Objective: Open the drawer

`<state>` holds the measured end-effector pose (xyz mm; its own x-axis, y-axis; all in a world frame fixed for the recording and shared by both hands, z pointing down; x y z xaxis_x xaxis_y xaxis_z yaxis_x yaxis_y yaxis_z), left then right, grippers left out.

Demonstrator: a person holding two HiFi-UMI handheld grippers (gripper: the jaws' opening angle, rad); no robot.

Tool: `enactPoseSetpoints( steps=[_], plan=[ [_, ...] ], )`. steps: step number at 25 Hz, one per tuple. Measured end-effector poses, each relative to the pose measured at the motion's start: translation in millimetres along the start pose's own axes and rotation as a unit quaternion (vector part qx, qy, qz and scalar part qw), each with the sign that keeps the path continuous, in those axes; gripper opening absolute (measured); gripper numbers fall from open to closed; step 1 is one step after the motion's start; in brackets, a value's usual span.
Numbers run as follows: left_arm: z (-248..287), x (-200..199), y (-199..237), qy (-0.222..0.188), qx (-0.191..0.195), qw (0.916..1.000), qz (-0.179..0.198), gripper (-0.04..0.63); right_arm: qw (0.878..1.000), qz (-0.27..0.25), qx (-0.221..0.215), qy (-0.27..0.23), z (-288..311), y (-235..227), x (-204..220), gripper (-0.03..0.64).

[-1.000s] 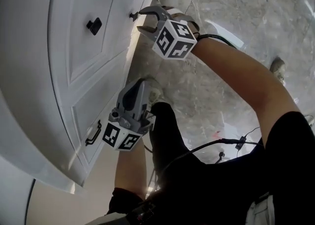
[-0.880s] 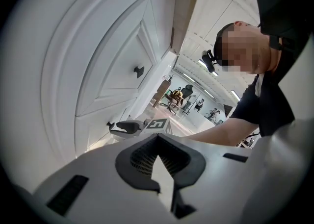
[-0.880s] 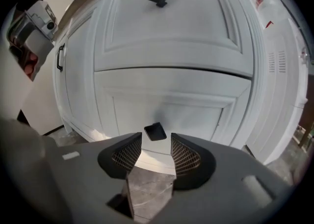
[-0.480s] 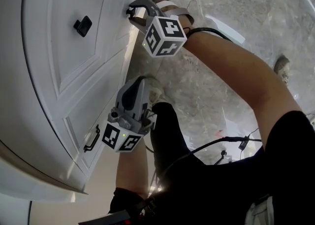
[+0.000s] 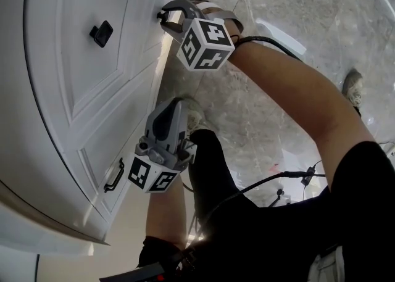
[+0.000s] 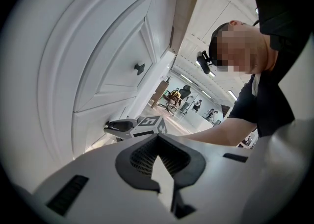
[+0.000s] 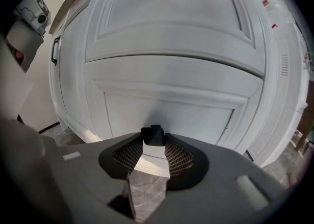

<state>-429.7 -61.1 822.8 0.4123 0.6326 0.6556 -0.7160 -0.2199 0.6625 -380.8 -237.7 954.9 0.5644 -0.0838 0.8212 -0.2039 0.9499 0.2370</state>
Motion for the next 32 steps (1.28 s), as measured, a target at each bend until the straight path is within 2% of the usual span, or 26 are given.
enactPoseSetpoints(
  steps=[7,20,32],
  plan=[
    [-5.1,1.4,-2.6,-0.007,0.003,1.0000,-0.004,0.000,1.000,0.018,-0.005,0.002,-7.1,1.4,3.0,0.135],
    [-6.7,8.1,-12.1,-0.005,0.015,0.9999,0.002,0.000,0.996,0.089,-0.013,-0.009,-45.7,14.3,25.7,0.137],
    [-7.4,3.9,-17.1,-0.018,0.029,0.9994,0.008,0.000,0.994,0.109,-0.022,-0.014,-80.9,25.4,45.1,0.135]
  ],
)
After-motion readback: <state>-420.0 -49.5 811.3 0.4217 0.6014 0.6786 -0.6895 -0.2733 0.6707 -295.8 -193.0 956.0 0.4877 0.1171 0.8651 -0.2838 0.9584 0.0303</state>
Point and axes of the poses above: the fingertips, and each gripper's own axes: z forward along the fingers, y to its left, x out of its underside, the point moved 8 cm from there along -z, backward along the fingers, and after that the axes turned 11 degrees about -z, right-handed, at the moved point
